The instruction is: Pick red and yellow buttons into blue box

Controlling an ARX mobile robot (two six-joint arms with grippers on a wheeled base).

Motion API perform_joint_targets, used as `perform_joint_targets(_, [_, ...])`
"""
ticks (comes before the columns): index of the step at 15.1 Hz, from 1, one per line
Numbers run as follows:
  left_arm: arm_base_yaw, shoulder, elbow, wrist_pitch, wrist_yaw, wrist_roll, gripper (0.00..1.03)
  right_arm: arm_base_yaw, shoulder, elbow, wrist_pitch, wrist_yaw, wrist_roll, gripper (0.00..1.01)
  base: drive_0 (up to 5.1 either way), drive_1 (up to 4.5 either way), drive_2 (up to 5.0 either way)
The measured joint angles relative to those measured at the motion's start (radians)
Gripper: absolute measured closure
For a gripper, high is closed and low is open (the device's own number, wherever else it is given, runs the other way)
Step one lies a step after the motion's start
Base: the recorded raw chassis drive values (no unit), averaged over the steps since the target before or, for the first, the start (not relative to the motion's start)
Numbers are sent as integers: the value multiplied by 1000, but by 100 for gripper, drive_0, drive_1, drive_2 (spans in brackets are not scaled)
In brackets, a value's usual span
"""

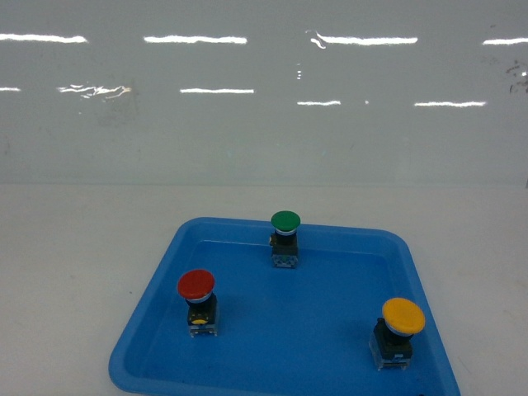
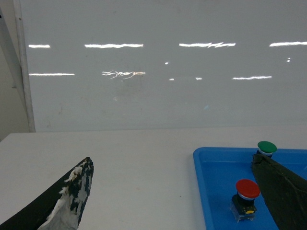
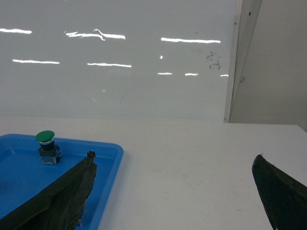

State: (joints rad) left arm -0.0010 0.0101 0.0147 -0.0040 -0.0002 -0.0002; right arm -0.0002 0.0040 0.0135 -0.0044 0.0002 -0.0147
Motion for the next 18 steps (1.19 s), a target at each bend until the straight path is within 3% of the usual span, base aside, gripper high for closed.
perform_joint_targets(18, [0, 0, 0, 0, 0, 0, 5, 0, 0, 0, 0, 0, 0, 3, 0, 0, 0])
